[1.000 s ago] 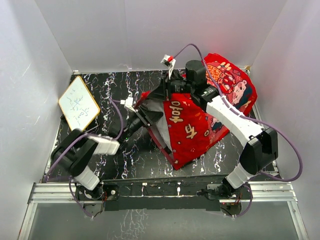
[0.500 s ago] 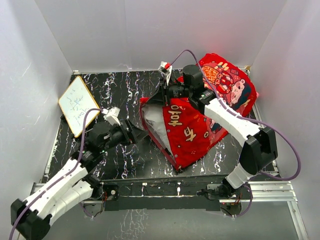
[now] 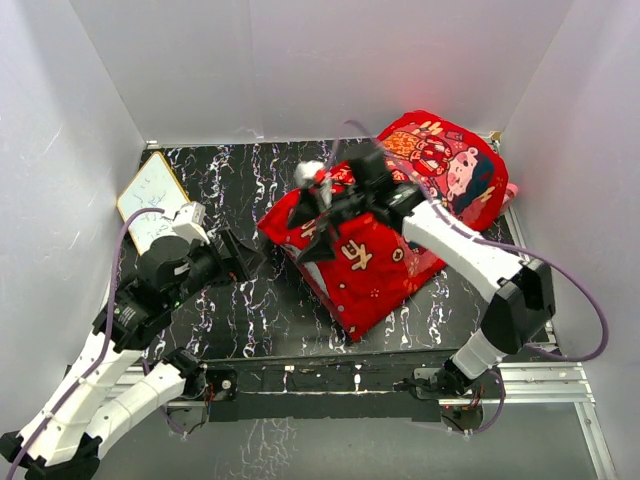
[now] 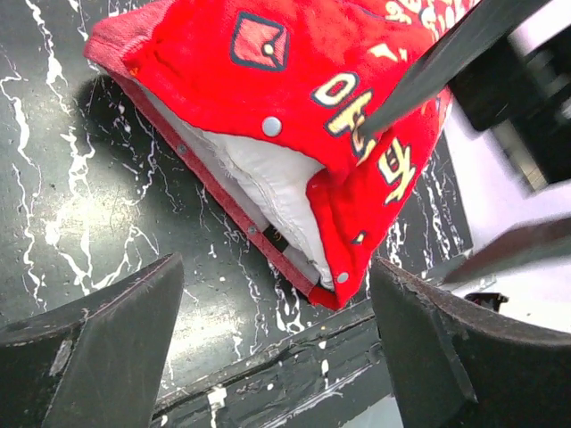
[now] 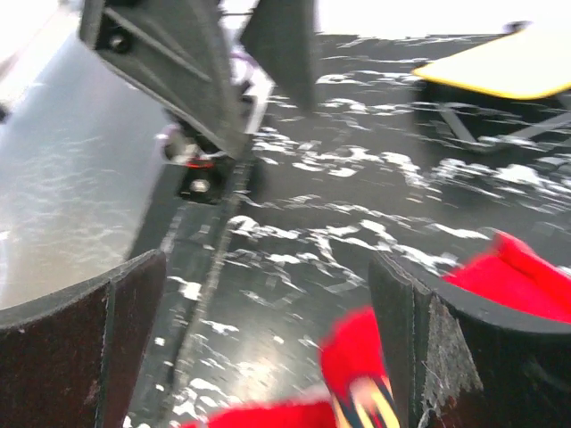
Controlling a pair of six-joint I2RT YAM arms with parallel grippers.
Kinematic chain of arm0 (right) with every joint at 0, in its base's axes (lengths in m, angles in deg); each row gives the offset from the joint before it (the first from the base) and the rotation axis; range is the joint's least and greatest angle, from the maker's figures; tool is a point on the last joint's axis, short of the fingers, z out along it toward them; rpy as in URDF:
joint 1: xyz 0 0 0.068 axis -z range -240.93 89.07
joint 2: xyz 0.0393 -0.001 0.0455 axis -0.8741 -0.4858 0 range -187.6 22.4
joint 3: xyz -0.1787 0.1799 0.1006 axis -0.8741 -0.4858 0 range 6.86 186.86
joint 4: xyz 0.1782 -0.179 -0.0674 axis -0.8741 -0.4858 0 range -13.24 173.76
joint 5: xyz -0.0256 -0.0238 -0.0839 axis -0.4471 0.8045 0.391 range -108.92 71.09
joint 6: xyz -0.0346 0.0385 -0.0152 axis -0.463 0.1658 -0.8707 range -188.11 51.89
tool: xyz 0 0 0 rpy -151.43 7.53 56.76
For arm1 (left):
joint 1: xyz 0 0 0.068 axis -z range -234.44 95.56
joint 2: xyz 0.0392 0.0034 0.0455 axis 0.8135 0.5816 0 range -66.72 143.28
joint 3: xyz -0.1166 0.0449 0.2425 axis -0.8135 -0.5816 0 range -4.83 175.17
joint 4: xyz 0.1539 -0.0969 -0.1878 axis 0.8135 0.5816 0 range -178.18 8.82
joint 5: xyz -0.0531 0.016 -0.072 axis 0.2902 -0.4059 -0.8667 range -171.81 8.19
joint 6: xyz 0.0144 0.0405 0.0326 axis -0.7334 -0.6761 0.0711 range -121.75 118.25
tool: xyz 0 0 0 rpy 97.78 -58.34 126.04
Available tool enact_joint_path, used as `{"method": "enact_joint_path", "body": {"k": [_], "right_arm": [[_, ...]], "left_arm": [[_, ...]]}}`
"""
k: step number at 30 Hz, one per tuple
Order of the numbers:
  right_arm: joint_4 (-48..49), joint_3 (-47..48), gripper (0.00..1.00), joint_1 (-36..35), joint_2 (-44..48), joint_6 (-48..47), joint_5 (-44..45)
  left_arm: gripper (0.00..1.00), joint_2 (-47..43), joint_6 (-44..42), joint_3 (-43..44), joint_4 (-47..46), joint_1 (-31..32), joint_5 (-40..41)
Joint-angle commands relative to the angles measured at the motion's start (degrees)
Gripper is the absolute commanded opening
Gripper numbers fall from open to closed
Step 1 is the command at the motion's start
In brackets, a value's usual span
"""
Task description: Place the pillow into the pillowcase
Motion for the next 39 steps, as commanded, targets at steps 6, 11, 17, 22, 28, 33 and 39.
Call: {"method": "enact_joint_path", "body": {"k": [6,11,17,22,28,33,39], "right_arm": [[-3.2,-7.7,0.99,13.0,16.8,-11.3,13.0],[-1.4,-18.7,0.62,10.1,14.9,-11.1,21.1],[-9.4,-25.2,0.24,4.2,9.7,-20.4,28.8],[-17.9,-24.9,0.21,5.2,12.8,-27.3,23.0],[-25.4,-22.9,0.31,9.5,23.0,-34.5,13.8],[-20.1,-21.9,0.49,24.6,28.5,-26.2,12.0],[-0.7,-28.9,0.78,44.8,31.9,-3.3,9.8]], "left_arm": [[0.97,10.9,-5.0,1.7,-14.0,-0.2,-5.8],[0.96,28.1,-7.4,8.1,-23.3,-1.8,-13.2],[0.59,45.6,-6.8,8.9,-27.4,-4.4,-21.0],[0.35,45.9,-4.2,-9.5,-34.5,-10.2,-17.6],[0.43,33.2,-4.1,-18.4,-33.3,-16.6,-13.6],[0.66,22.5,-7.3,-13.9,-27.3,-17.2,-12.4],[0.97,22.6,-11.0,-6.4,-27.9,-17.6,-18.1]]}}
